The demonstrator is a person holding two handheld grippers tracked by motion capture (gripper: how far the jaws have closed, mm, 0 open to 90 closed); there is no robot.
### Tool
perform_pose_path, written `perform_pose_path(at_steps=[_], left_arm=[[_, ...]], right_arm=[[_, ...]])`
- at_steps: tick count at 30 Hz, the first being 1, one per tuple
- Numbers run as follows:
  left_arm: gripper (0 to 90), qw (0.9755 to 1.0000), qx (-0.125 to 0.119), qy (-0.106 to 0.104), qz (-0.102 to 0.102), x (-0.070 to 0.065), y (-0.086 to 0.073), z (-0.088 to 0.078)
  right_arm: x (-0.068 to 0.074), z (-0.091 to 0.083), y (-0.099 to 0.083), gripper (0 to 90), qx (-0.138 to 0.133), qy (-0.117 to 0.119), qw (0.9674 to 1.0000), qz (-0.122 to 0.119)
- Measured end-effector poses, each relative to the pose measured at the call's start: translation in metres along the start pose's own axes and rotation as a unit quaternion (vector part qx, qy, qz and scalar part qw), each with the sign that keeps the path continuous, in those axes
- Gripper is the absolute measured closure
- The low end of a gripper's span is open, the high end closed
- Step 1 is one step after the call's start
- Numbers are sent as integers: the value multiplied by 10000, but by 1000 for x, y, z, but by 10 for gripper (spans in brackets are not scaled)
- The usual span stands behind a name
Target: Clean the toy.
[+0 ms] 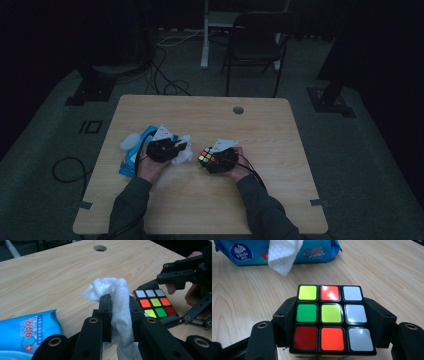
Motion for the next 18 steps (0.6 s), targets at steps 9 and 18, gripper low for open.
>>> perform_pose_path(at_steps=[9,18], left_arm=[[798,9998,-123,-126,13,-14,2,5],[799,9997,-108,-148,150,-24,2,11]], right_arm=[[3,-6,4,343,-145,52,9999,-19],[6,-11,5,343,-227,103,9997,-43]])
Point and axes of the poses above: each handheld gripper's, and its own axes: z roughly forward along the jaws, y roughly out of its top, x roughly to its left, the point moved 9 cm from there along z, roughly forward along the jaws, and after that the axes turned 4 degrees about -x, right-handed, at the moved point
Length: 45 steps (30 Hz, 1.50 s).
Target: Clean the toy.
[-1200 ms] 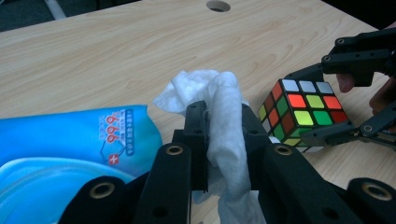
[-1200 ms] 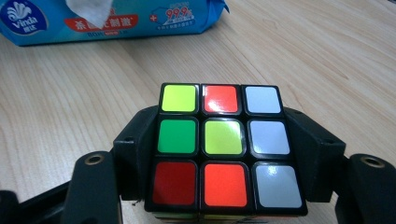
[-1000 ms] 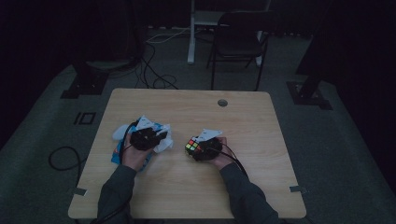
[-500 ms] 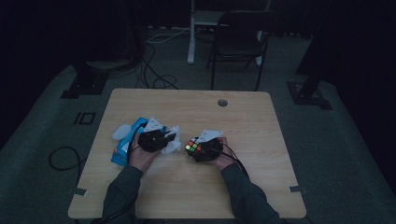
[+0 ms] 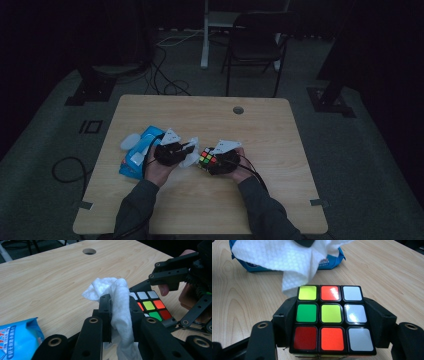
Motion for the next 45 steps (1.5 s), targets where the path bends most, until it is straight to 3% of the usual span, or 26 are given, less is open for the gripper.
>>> perform_pose_path(at_steps=[15,25,31,33,38,45], left_arm=[[805,9992,95,-105,374,-23,2,16],[822,9985,205,-296,414,-26,1,23],[825,9971,317,-489,487,-33,1,27],[825,9957,357,-646,551,-39,2,30],[825,9943,405,-762,620,-45,3,33],[825,9926,426,-1003,541,-49,3,33]], right_arm=[[3,0,3,343,-55,32,10000,-19],[3,-2,2,343,-14,52,10000,-65],[5,-1,1,344,7,84,9999,-131],[6,0,2,344,-1,102,9999,-134],[7,0,3,344,-30,101,9998,-184],[7,0,3,344,-50,104,9997,-220]])
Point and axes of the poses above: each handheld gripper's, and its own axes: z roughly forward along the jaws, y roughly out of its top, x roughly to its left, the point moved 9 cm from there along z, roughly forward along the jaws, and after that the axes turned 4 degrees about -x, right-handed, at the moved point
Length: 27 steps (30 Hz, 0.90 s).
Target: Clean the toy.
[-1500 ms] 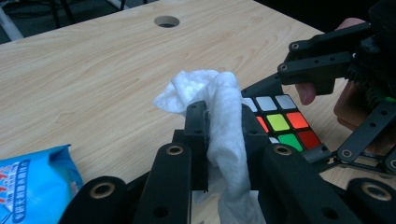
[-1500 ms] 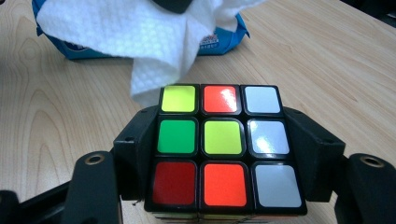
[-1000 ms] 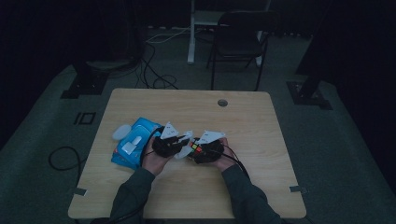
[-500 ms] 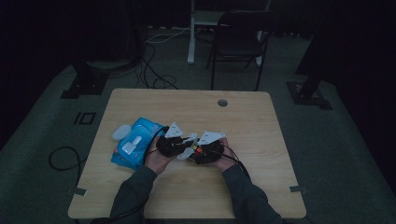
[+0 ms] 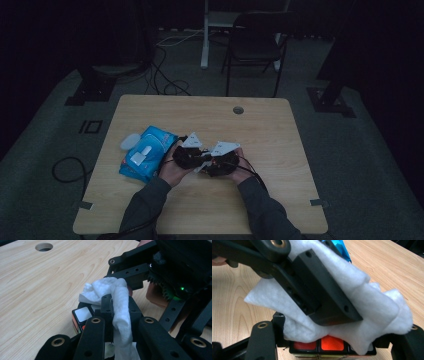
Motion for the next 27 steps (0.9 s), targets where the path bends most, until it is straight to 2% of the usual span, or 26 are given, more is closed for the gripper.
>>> perform_pose_path(at_steps=[6,14,27], left_arm=[[825,9999,52,-51,72,-3,0,0],[825,9999,-3,-116,48,-4,1,0],[825,10000,-11,13,75,2,1,-3]], right_arm=[[1,0,0,343,-7,14,10000,9],[1,-1,1,343,-18,10,10000,12],[1,-1,1,344,-26,11,10000,22]])
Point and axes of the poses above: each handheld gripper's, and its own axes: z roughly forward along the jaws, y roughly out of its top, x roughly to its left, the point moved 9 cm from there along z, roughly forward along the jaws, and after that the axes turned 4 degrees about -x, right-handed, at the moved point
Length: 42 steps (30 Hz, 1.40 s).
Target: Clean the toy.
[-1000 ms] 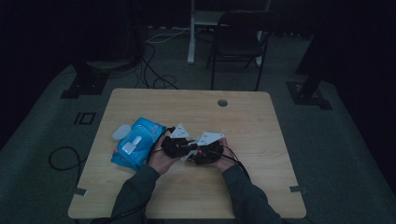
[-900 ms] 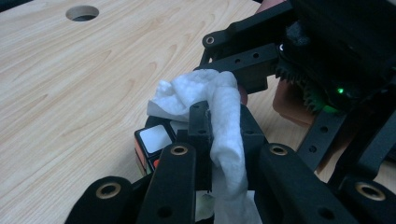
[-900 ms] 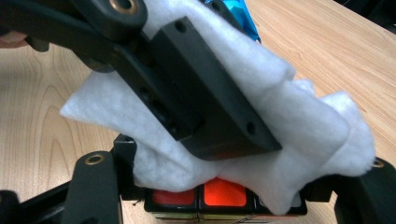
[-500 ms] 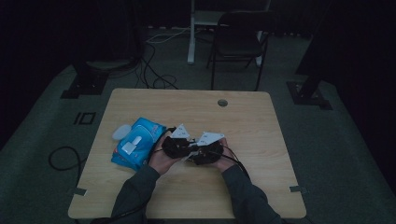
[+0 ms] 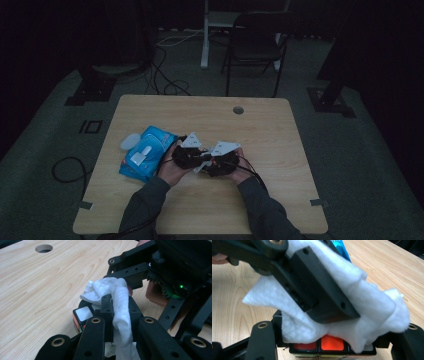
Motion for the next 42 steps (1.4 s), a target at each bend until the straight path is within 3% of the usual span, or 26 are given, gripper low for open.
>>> perform_pose_path(at_steps=[21,36,42], left_arm=[[824,9988,-142,390,-247,22,-3,-11],[824,9991,-142,325,-236,18,-3,-9],[824,9996,-115,208,-162,9,-3,-6]], right_arm=[[-3,-4,-2,344,1,-36,10000,44],[-4,-4,-3,343,24,-33,10000,32],[-4,-4,-3,343,15,-43,10000,42]])
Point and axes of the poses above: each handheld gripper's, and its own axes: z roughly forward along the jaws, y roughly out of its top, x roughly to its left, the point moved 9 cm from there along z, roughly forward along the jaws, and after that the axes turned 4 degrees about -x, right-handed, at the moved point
